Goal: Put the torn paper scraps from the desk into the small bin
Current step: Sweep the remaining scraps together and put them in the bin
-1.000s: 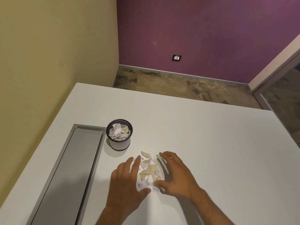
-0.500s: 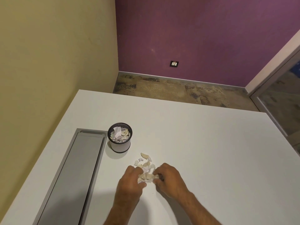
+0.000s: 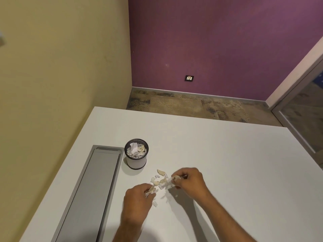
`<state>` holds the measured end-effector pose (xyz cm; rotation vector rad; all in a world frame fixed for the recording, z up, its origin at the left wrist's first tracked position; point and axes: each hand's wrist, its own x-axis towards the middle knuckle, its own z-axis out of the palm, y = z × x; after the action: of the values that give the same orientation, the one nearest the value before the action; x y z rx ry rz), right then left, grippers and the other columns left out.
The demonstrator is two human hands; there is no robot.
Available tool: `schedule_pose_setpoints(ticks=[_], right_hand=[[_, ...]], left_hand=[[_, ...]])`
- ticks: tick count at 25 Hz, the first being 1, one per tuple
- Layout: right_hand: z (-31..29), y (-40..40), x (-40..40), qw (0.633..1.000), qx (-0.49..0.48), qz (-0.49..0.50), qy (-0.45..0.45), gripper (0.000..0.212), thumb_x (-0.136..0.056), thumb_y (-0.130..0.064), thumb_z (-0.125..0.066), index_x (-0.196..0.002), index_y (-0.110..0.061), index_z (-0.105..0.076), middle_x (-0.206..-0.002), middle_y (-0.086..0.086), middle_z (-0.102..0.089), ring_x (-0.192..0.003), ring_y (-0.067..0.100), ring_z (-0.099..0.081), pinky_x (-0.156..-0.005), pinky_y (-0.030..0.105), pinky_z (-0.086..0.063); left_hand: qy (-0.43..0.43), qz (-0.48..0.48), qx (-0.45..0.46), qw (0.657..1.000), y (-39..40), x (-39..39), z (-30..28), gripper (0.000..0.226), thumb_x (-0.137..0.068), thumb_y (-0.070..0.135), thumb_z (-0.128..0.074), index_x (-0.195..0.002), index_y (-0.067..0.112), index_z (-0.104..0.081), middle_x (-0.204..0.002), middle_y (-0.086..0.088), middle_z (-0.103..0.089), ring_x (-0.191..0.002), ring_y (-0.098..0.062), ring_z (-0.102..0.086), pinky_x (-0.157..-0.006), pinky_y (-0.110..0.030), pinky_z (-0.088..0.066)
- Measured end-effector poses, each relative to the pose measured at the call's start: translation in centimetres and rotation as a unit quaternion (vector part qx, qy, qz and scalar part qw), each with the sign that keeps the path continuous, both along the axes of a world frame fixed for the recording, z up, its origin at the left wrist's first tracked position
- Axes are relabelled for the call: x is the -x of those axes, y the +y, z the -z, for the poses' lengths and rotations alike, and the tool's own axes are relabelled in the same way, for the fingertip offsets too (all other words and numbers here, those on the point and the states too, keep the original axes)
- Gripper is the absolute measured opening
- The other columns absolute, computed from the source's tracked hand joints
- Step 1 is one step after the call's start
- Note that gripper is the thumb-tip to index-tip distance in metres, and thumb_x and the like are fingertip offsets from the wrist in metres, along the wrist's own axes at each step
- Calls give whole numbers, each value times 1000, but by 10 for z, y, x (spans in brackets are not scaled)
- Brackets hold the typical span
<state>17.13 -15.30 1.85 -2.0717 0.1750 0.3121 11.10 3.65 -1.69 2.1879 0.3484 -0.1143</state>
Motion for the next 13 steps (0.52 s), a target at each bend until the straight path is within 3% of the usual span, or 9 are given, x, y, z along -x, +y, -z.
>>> schedule_pose_setpoints(ticks=[2,4,8,13], right_hand=[[-24,22,-22,999,-21,-28,-32,17,-72,-3,-78,-69,-20,-77,-65,0,-73,-64,22,-73,-65,36,-62],[-45,50,-47,994,-4,-76,-73,14,-72,-4,-77,-73,-18,-77,-67,-2,-73,-63,18,-72,-65,34,-62],[-67,100,-89,965,144,-173,-138,15,-74,-8,-69,-83,-18,-77,-80,0,-75,-73,13,-67,-66,23,-50],[-58,131,-108,921,269,-254,-123,24,-72,-7,-71,-92,-18,-72,-91,3,-71,-84,22,-63,-65,26,-43]], left_hand=[[-17,-20,22,999,7,-4,-16,18,-75,28,-75,-84,43,-69,-68,22,-71,-64,-1,-66,-62,-24,-56],[-31,-44,42,998,16,-11,-30,29,-74,26,-78,-85,49,-67,-68,23,-72,-64,0,-68,-64,-26,-58],[-75,-67,25,995,38,-34,-54,18,-72,22,-83,-86,30,-77,-71,15,-75,-64,-3,-68,-65,-22,-57],[-109,-91,-18,990,66,-66,-82,15,-72,18,-80,-86,25,-79,-71,8,-75,-64,-8,-67,-65,-29,-58]])
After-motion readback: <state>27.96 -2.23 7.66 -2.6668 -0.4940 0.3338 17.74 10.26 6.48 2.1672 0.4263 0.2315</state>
